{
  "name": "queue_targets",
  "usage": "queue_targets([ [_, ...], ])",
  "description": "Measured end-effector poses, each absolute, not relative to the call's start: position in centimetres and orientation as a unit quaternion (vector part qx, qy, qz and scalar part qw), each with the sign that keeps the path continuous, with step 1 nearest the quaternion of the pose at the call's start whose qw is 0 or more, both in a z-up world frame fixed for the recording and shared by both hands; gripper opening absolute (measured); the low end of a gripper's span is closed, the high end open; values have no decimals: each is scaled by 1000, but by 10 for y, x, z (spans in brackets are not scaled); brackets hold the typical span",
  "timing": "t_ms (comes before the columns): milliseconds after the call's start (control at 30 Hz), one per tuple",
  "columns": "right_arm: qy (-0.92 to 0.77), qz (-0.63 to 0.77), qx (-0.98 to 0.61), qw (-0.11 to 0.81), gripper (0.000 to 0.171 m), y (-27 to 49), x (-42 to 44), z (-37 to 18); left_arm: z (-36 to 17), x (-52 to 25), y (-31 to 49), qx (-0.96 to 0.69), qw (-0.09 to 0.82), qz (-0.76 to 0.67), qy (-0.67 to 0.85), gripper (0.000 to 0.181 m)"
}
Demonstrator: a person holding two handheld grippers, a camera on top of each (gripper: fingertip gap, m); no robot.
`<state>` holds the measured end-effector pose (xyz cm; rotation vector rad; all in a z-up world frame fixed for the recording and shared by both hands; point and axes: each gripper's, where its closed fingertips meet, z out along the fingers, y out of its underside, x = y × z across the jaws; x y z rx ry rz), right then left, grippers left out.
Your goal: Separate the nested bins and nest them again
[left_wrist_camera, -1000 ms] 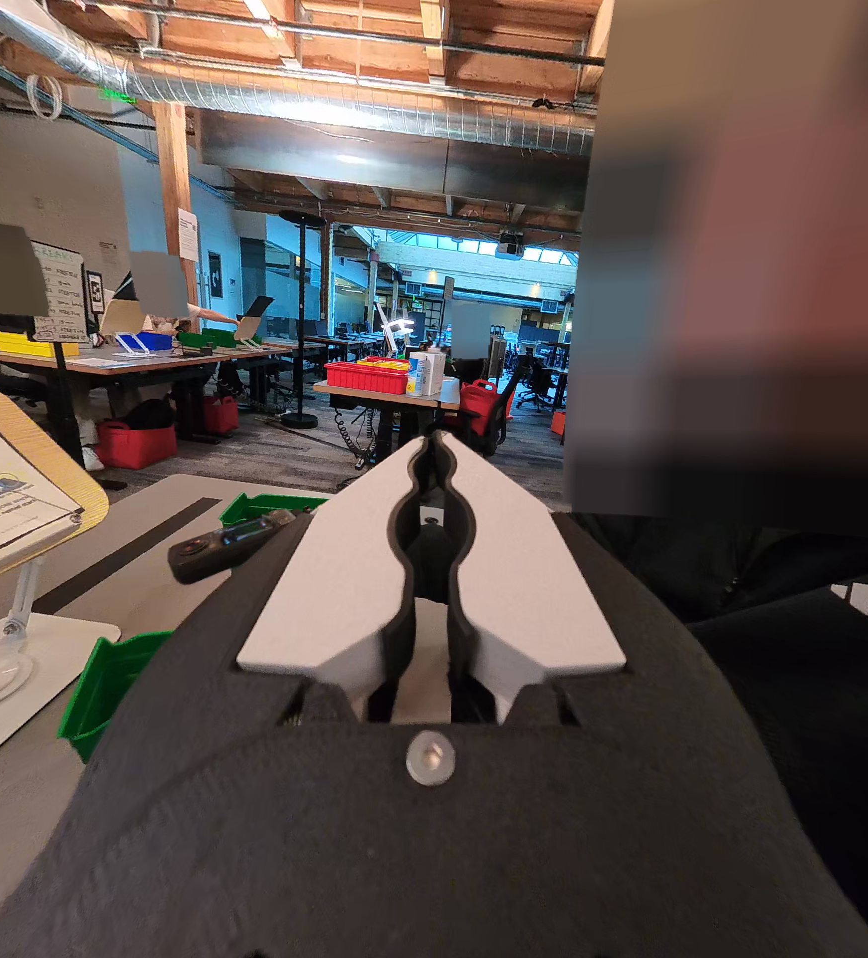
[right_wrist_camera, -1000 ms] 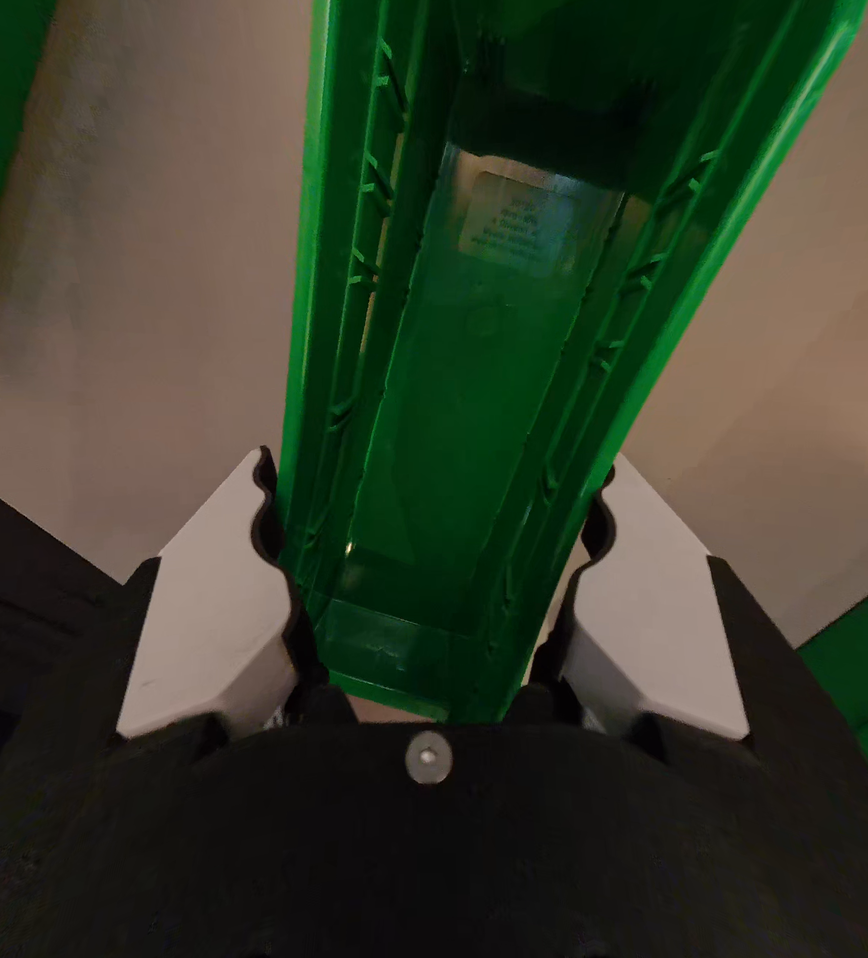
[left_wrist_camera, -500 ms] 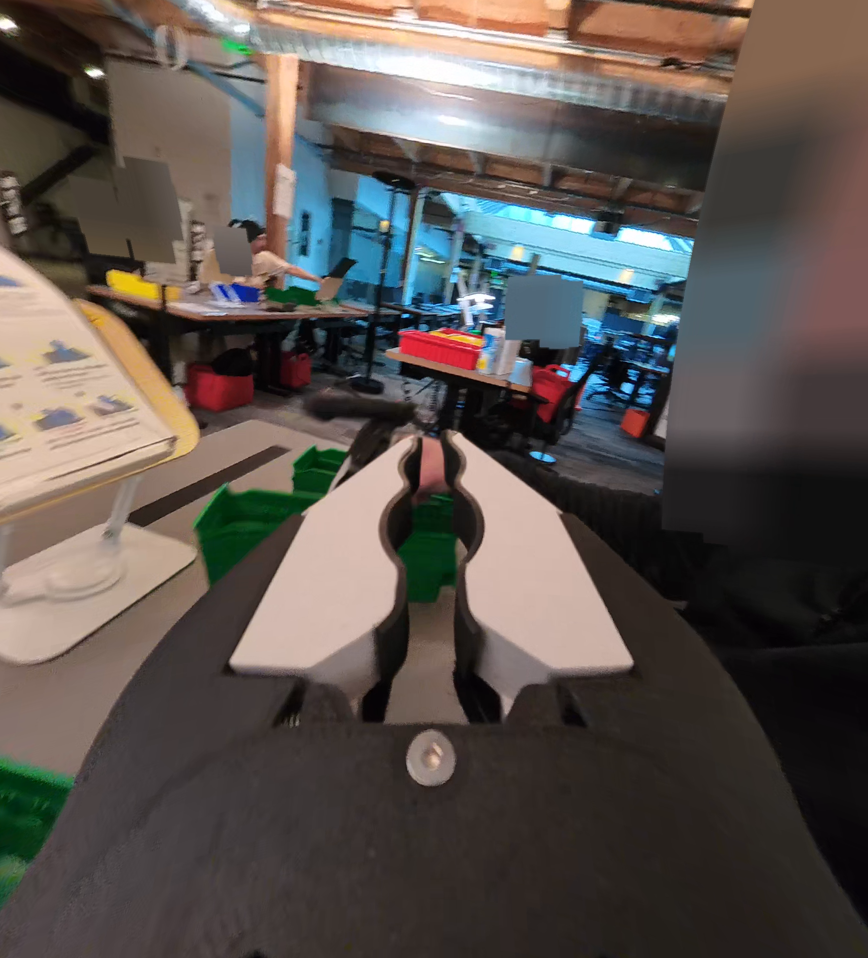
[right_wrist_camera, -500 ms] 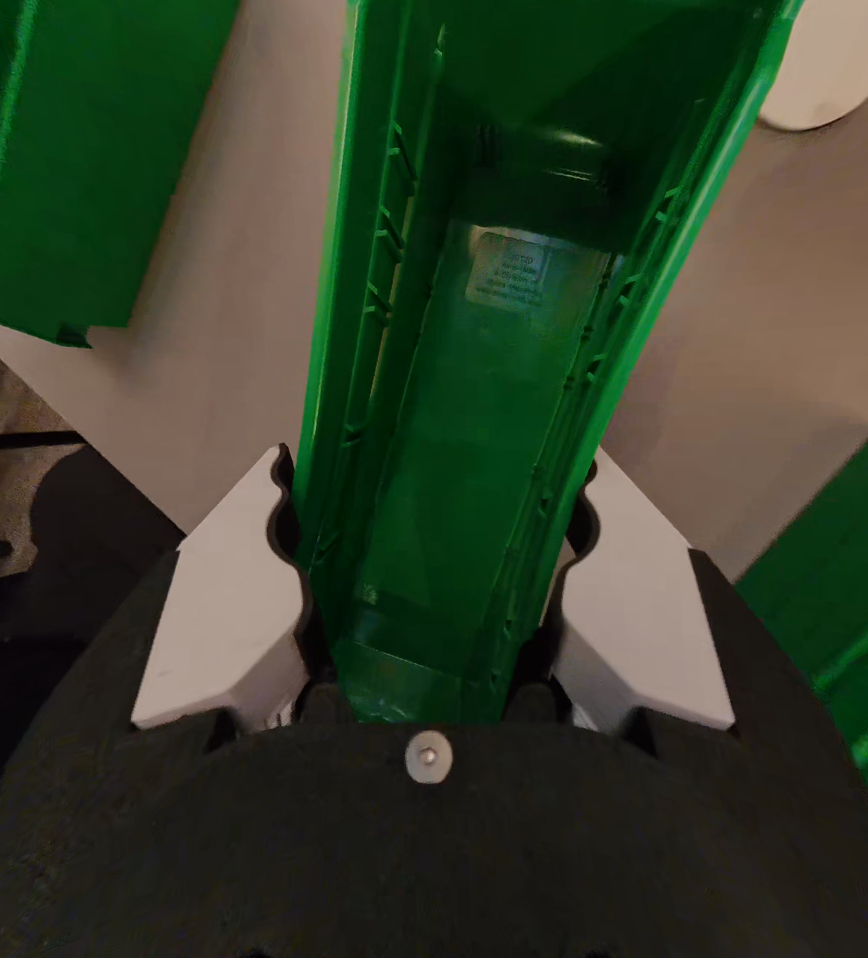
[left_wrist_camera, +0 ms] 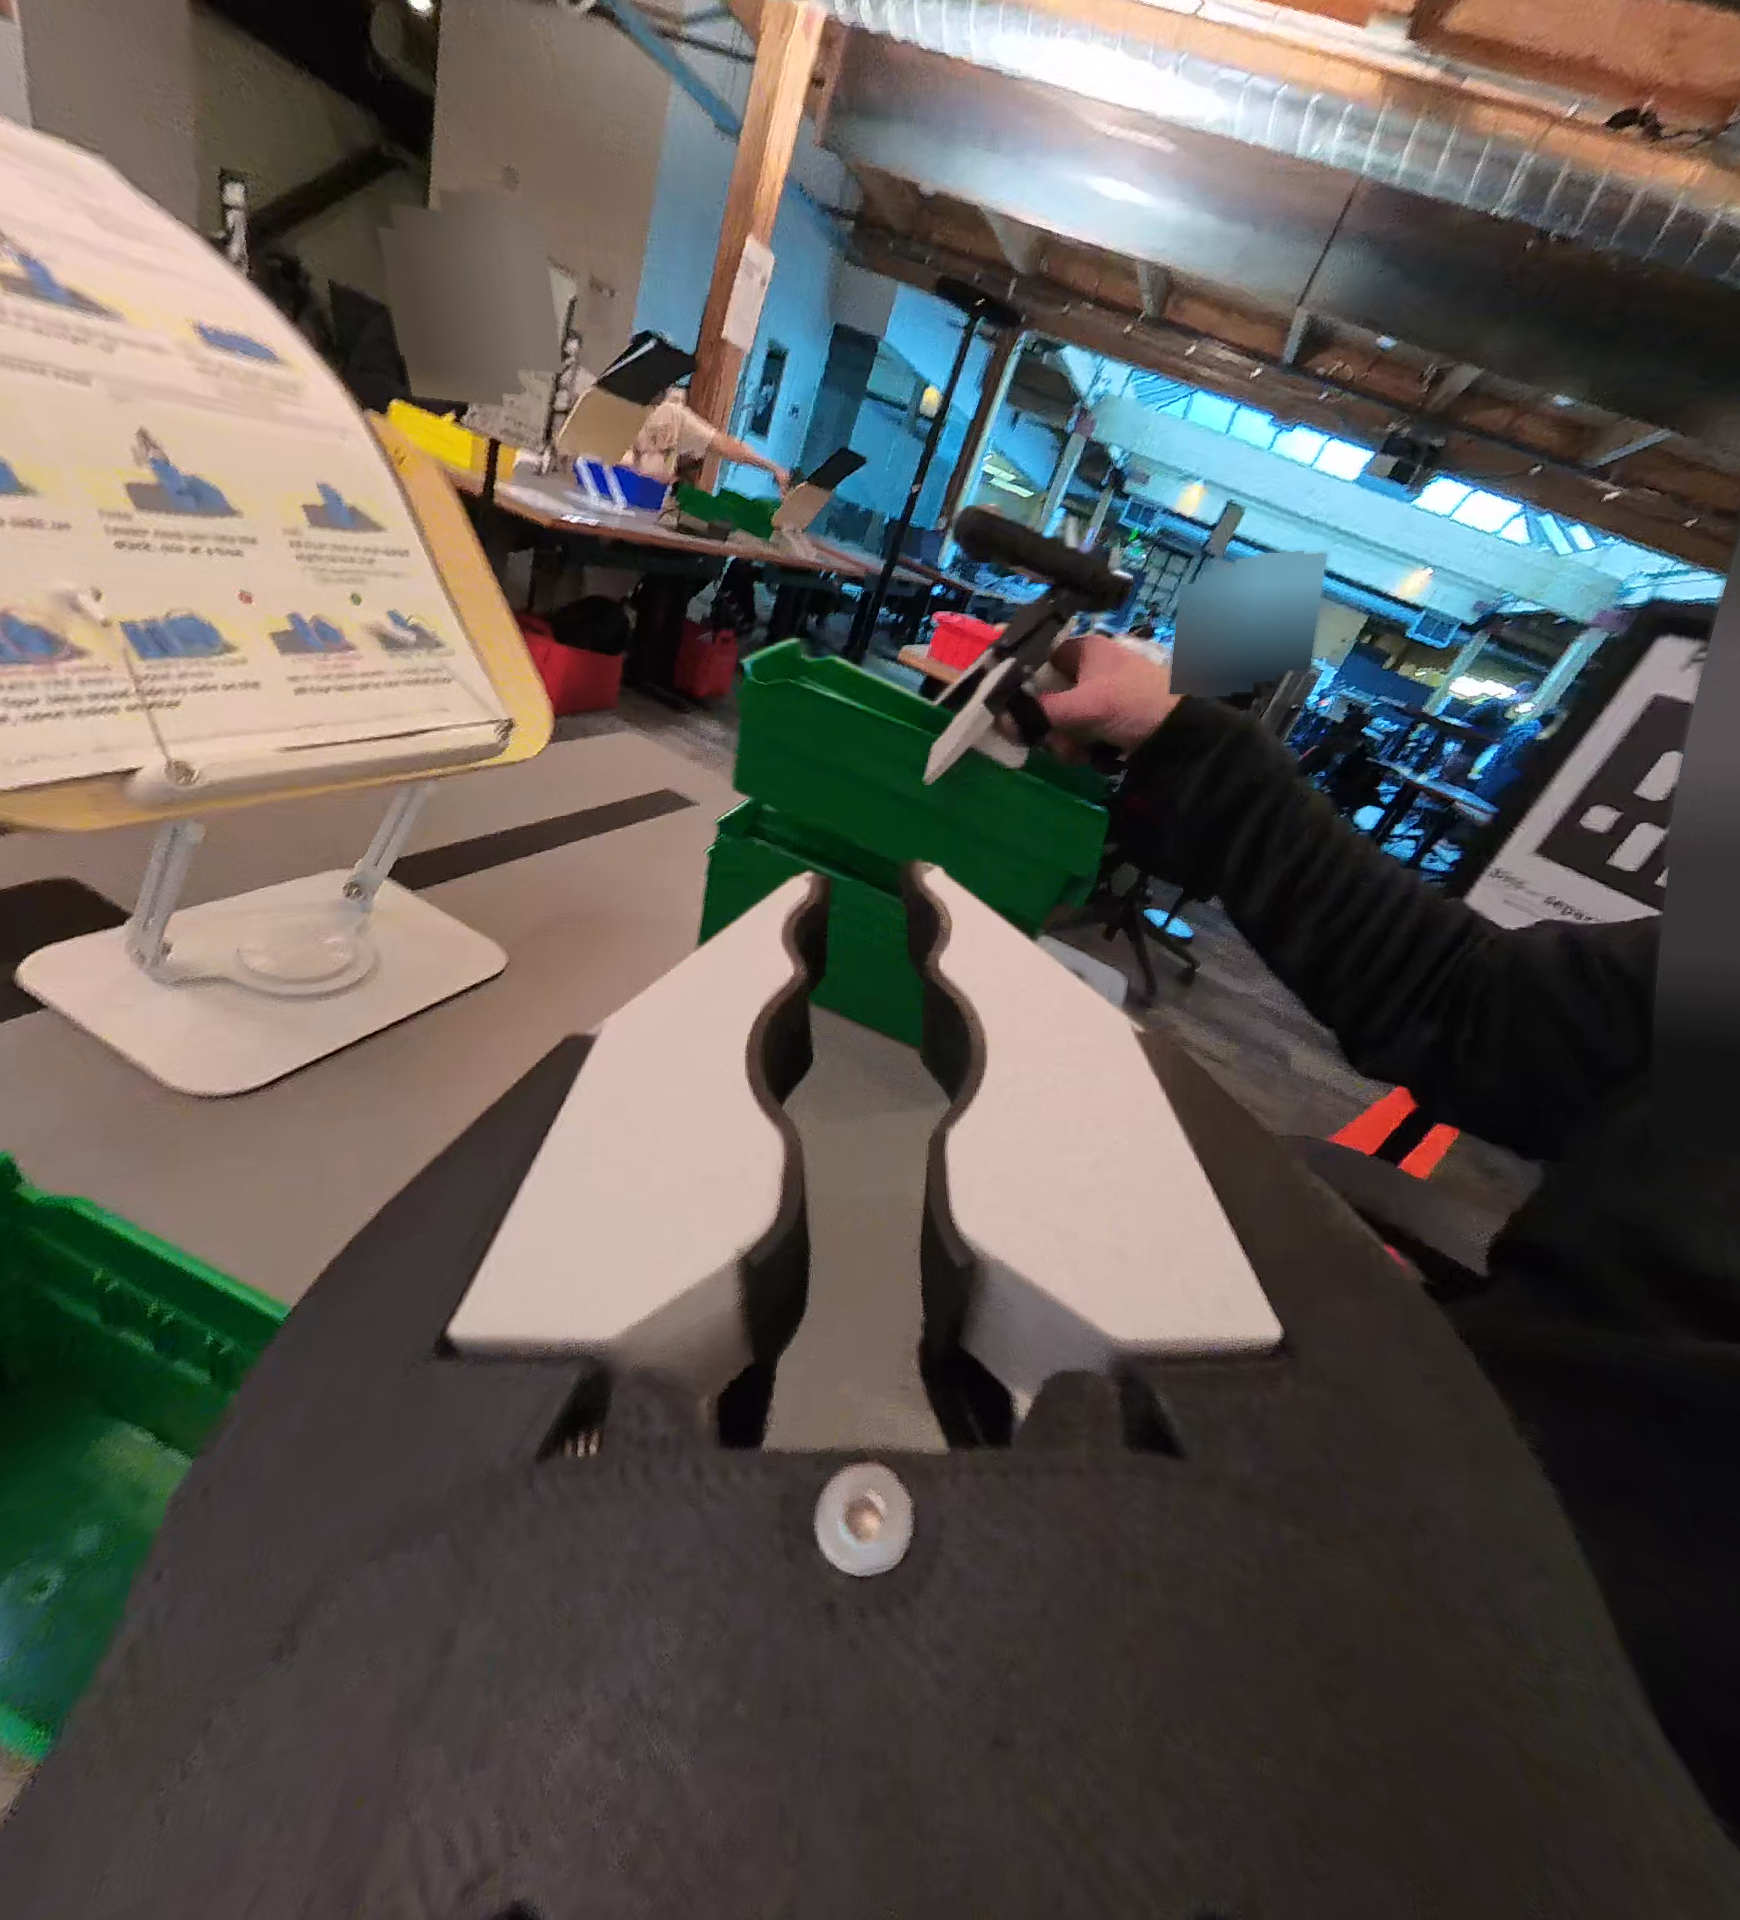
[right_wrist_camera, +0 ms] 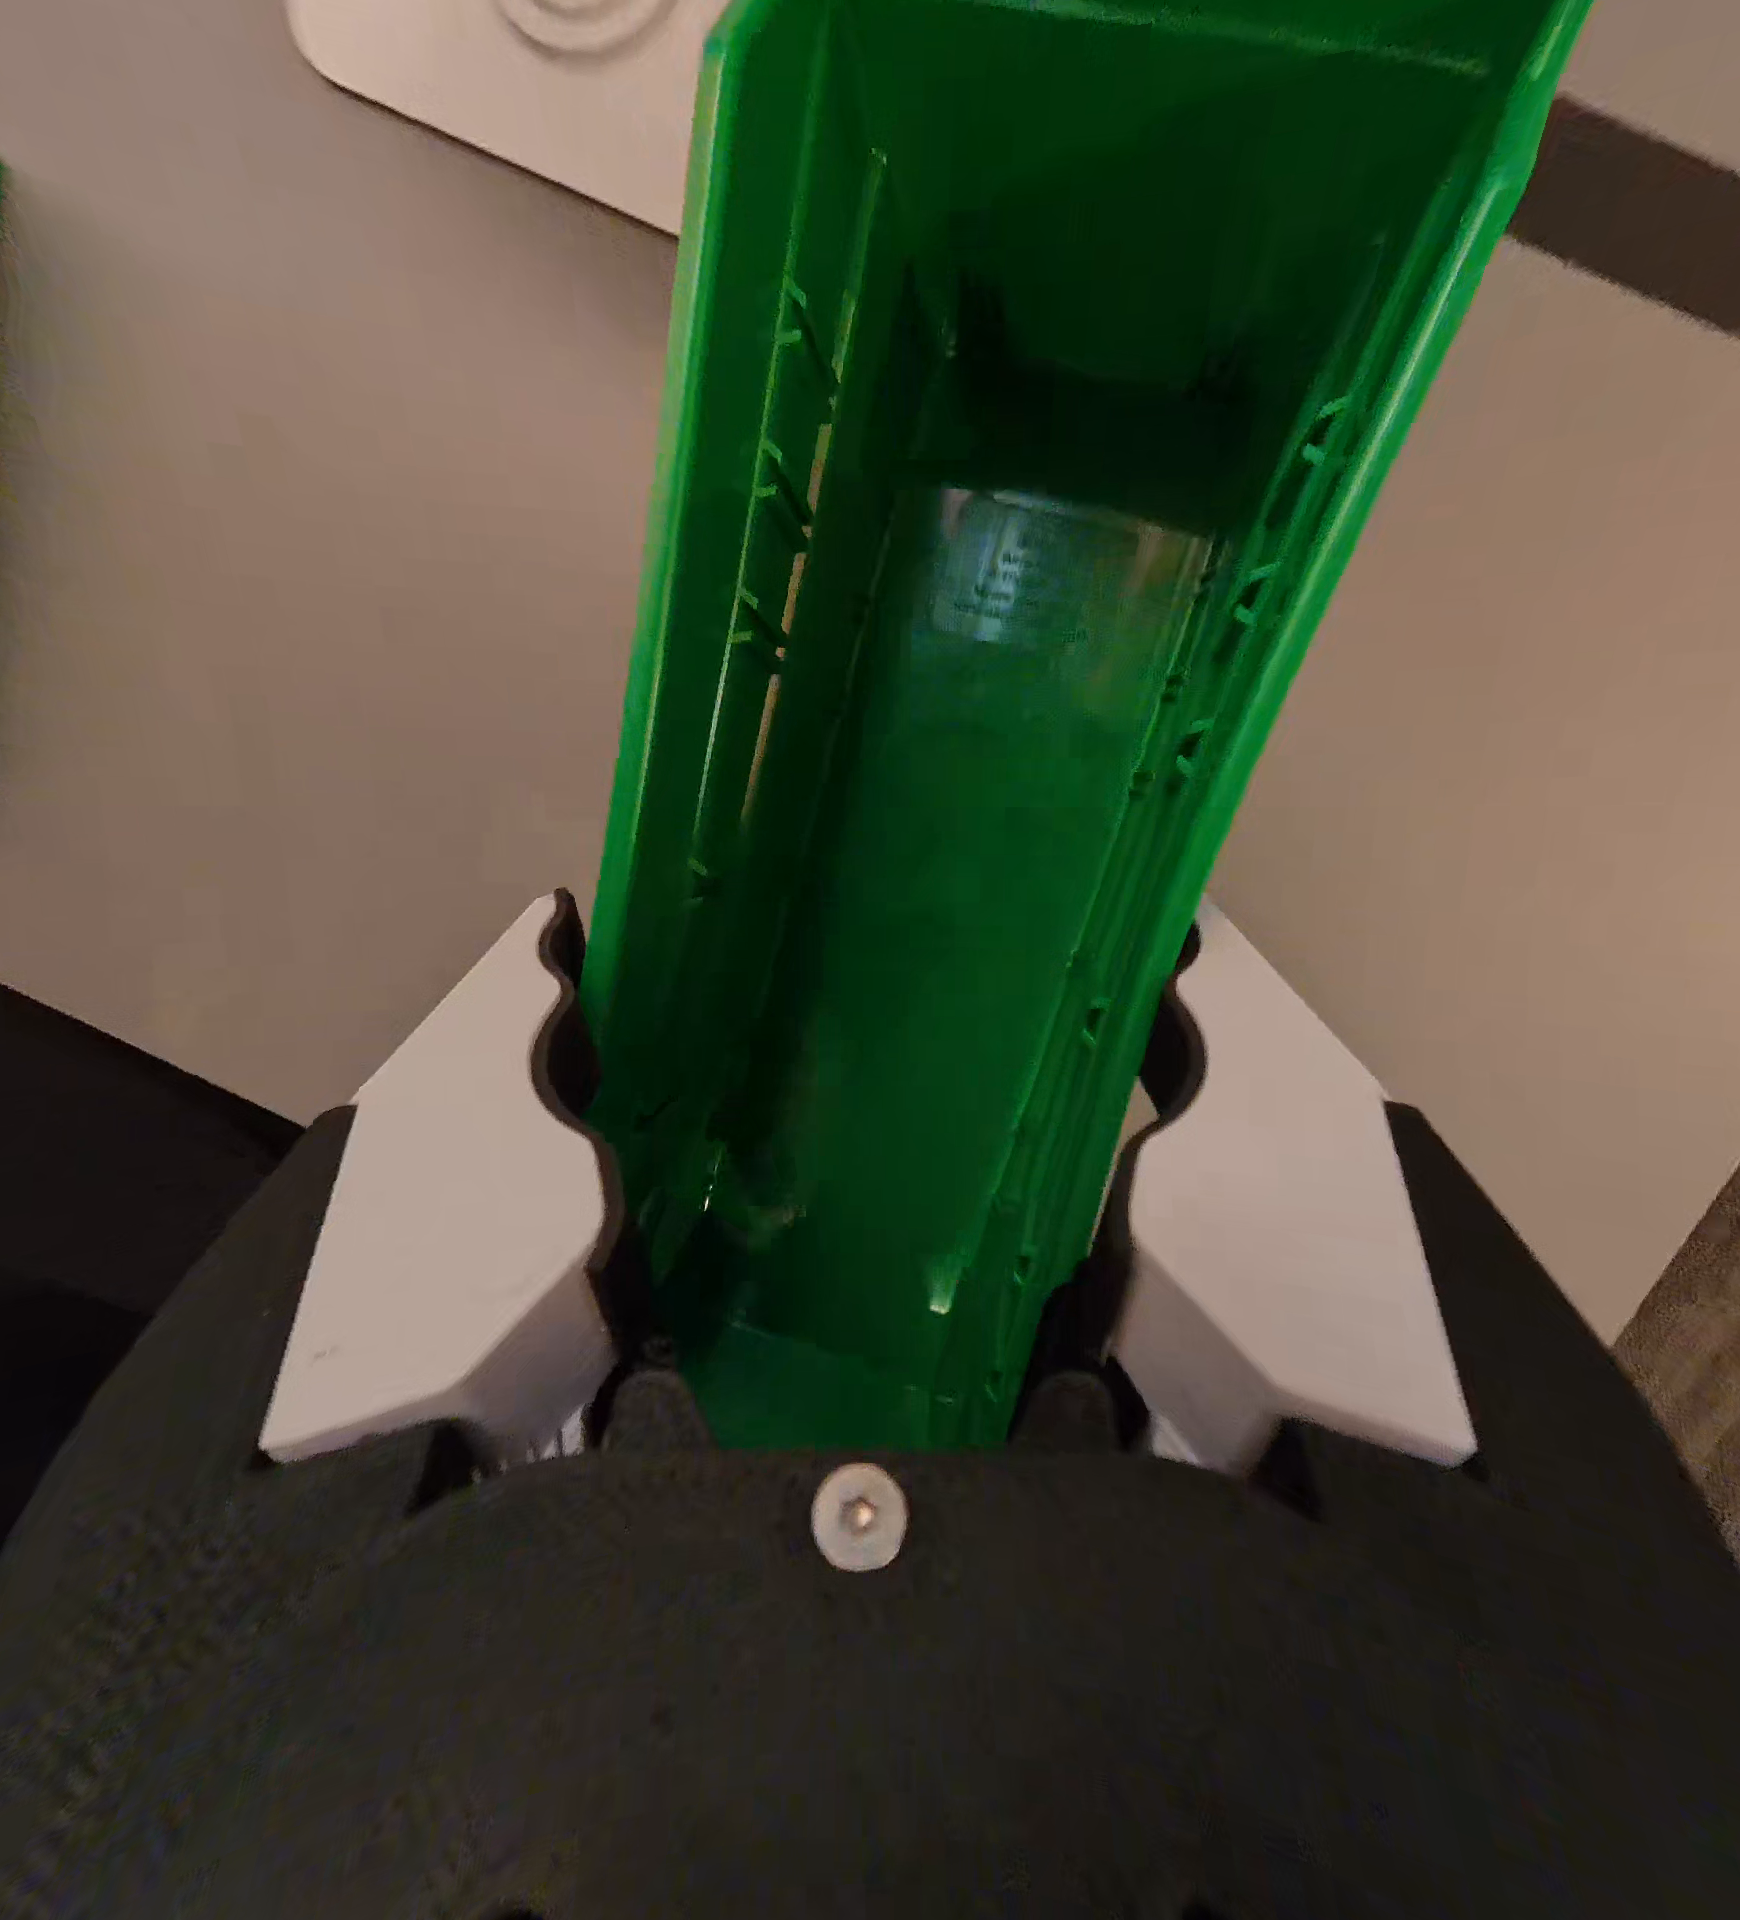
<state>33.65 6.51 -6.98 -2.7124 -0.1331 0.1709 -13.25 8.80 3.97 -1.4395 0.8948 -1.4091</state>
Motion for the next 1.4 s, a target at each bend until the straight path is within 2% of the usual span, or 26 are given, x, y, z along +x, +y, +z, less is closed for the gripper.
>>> queue_targets([
  [467, -16, 55, -987, 151, 115, 59, 356, -162, 12, -134, 106, -613, 444, -554, 348, 13],
  [600, -18, 47, -987, 155, 120, 59, 356, -164, 4, -138, 113, -624, 442, -549, 338, 14],
  [767, -19, 42, -992, 121, 118, 53, 355, -164, 2, -141, 115, -627, 444, -544, 337, 14],
  [900, -30, 38, -994, 94, 130, 47, 352, -169, 1, -144, 117, -627, 444, -547, 333, 14],
  [1100, -31, 71, -993, 86, 120, 48, 353, -176, -6, -139, 117, -631, 431, -552, 334, 14],
  [1400, -41, 58, -995, 64, 138, 47, 356, -184, -17, -137, 121, -647, 419, -544, 331, 18],
])
